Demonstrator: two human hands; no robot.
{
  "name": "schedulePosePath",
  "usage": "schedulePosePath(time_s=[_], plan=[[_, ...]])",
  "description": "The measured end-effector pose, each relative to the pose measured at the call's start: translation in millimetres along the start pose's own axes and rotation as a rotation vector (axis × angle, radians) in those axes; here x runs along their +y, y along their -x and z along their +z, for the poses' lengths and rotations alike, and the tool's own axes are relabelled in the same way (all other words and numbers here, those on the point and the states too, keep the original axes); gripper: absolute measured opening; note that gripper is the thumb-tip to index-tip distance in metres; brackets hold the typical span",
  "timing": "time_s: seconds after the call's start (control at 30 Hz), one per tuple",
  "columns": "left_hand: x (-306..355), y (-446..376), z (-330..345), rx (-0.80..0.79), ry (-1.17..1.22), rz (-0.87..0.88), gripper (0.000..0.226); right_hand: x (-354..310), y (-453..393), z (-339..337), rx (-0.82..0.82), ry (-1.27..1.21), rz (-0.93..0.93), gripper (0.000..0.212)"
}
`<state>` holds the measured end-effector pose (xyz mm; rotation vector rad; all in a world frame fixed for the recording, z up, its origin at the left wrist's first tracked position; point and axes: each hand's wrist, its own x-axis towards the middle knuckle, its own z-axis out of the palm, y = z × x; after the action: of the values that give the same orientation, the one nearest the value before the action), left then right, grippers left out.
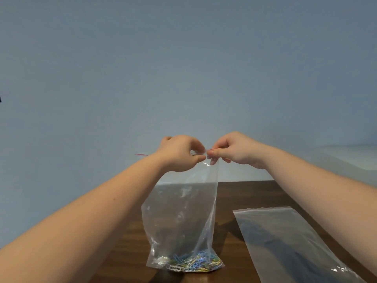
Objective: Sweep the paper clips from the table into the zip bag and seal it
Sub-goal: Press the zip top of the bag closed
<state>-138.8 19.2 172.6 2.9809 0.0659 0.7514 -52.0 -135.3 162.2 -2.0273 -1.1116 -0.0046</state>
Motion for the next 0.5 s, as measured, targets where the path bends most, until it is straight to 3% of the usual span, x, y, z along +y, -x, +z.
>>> schedulePosePath(time_s=[0.13,0.5], plan=[[3,-12,0,-0.042,0.154,0.004,0.009,3,0,-4,-0.005,-0.007,-0.033,0.018],[-1,-13,-1,-0.004,0.208,-0.010,0.015,12,-1,-1,0.080,-0.050,-0.059,0.023]])
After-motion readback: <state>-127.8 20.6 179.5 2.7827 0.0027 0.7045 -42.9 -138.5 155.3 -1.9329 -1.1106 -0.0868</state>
